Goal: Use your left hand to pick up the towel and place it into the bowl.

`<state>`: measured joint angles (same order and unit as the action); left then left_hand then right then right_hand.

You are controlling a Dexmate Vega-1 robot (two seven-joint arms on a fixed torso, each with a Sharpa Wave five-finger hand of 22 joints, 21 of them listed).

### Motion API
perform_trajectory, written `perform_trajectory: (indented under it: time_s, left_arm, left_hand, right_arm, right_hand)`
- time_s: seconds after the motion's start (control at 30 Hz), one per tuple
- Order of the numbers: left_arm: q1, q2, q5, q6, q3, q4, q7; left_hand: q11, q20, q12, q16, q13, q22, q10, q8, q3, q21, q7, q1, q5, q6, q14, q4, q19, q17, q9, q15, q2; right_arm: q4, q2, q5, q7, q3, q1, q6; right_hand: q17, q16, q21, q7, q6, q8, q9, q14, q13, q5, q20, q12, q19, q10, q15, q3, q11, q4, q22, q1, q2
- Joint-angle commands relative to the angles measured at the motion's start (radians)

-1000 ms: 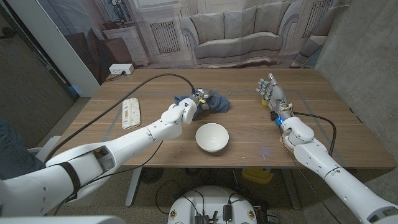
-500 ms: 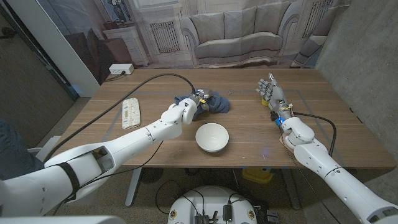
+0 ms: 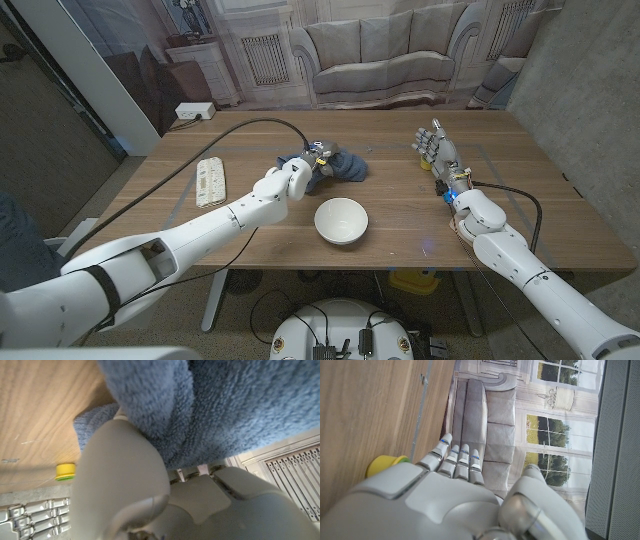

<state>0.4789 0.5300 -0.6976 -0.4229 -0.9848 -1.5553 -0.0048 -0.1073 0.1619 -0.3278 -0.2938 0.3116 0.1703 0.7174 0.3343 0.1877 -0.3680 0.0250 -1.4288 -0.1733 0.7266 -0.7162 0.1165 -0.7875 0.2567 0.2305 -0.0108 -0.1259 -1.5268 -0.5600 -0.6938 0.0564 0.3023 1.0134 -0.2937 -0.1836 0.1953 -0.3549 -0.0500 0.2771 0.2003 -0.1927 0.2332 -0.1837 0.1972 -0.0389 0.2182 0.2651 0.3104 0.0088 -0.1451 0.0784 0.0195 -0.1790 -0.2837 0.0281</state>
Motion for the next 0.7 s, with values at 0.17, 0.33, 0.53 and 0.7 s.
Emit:
perform_trajectory:
  time_s: [0.17,0.33,0.53,0.7]
  left_arm:
    - [0.044,0.035,-0.012,0.014,0.044,-0.05,0.076]
    - [0.048,0.042,-0.019,0.002,0.051,-0.067,0.061]
    - [0.048,0.044,-0.023,0.004,0.059,-0.077,0.057]
    - [0.049,0.046,-0.025,0.012,0.068,-0.087,0.064]
  left_hand:
    - [-0.009,-0.237,-0.005,-0.001,0.008,0.006,0.032,0.007,0.009,-0.002,0.002,0.007,-0.007,0.027,-0.1,-0.009,-0.244,-0.002,0.005,-0.157,-0.001]
    - [-0.007,-0.238,-0.006,0.001,0.009,0.006,0.037,0.007,0.009,-0.003,0.004,0.01,-0.007,0.031,-0.101,-0.01,-0.247,-0.003,0.004,-0.158,0.0]
    - [-0.007,-0.239,-0.004,0.003,0.011,0.006,0.039,0.007,0.008,-0.003,0.002,0.015,-0.007,0.033,-0.103,-0.012,-0.25,-0.005,0.004,-0.158,0.001]
    - [-0.008,-0.239,-0.003,0.004,0.012,0.005,0.04,0.006,0.008,-0.003,0.004,0.018,-0.007,0.034,-0.107,-0.014,-0.253,-0.006,0.004,-0.157,0.001]
  right_arm:
    - [0.003,0.005,0.002,-0.004,0.005,0.001,-0.009]
    - [-0.005,0.001,0.006,-0.002,0.003,0.006,-0.009]
    - [-0.027,-0.006,0.006,0.013,-0.003,0.017,-0.003]
    - [-0.036,-0.01,0.006,0.017,-0.007,0.021,-0.001]
  right_hand:
    - [-0.003,-0.003,0.002,0.001,0.007,0.0,-0.002,0.002,-0.004,-0.003,-0.013,-0.002,0.007,0.011,0.004,-0.002,0.004,0.006,-0.003,-0.002,0.007]
    - [-0.003,-0.003,0.004,0.001,0.006,-0.001,-0.002,0.003,-0.004,-0.003,-0.012,-0.002,0.008,0.011,0.003,-0.002,0.003,0.007,-0.003,-0.002,0.008]
    - [-0.003,-0.003,0.005,0.001,0.007,0.0,-0.002,0.002,-0.004,-0.003,-0.012,-0.002,0.008,0.01,0.004,-0.003,0.002,0.008,-0.003,-0.004,0.01]
    - [-0.003,-0.003,0.007,0.0,0.008,0.0,-0.002,0.003,-0.004,-0.002,-0.012,-0.002,0.009,0.011,0.003,-0.005,0.004,0.009,-0.003,-0.008,0.013]
